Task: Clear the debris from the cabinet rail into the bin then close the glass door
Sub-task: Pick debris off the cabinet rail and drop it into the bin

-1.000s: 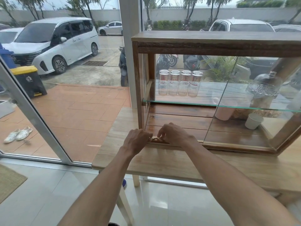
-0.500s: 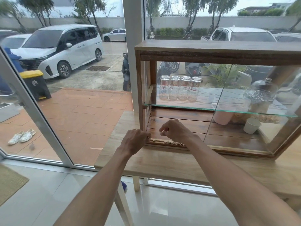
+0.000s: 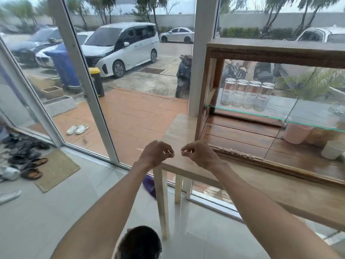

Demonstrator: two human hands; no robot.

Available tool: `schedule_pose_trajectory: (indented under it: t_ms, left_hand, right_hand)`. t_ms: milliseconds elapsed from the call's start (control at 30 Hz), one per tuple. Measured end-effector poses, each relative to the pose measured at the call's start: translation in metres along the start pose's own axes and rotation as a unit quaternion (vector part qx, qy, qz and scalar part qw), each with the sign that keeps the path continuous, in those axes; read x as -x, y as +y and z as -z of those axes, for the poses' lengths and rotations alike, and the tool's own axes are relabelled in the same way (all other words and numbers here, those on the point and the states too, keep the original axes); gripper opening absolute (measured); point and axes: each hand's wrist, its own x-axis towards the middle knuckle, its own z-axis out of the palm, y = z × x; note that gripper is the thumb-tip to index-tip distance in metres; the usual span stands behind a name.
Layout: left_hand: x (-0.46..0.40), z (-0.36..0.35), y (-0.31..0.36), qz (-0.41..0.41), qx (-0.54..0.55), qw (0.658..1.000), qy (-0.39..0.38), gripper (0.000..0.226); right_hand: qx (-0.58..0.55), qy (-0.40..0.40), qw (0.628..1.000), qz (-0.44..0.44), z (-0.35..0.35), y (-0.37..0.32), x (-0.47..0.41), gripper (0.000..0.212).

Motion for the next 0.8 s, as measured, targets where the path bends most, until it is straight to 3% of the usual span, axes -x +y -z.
schedule_pose_trajectory:
  t_ms: [133, 267, 433, 800]
  left_hand:
    - [0.052, 0.006, -0.046, 0.101, 0.109, 0.988, 0.036, 0.006]
    - [0.115, -0.011, -0.089, 0.213, 0.234, 0.945, 0.079, 0.002]
    - [0.179, -0.043, -0.143, 0.318, 0.308, 0.893, 0.087, 0.005]
    - [0.231, -0.121, -0.217, 0.433, 0.336, 0.836, 0.036, 0.008]
  right_hand:
    - [-0.001, -0.005, 0.997, 0.071, -0.055, -0.036, 0.01, 0.021]
    - [-0.012, -0.054, 0.995, 0.08, -0.122, -0.059, 0.024, 0.016]
    - [-0.105, -0.126, 0.986, -0.016, -0.191, -0.06, 0.034, 0.013]
    - [-0.171, -0.238, 0.946, -0.137, -0.314, -0.043, 0.041, 0.015]
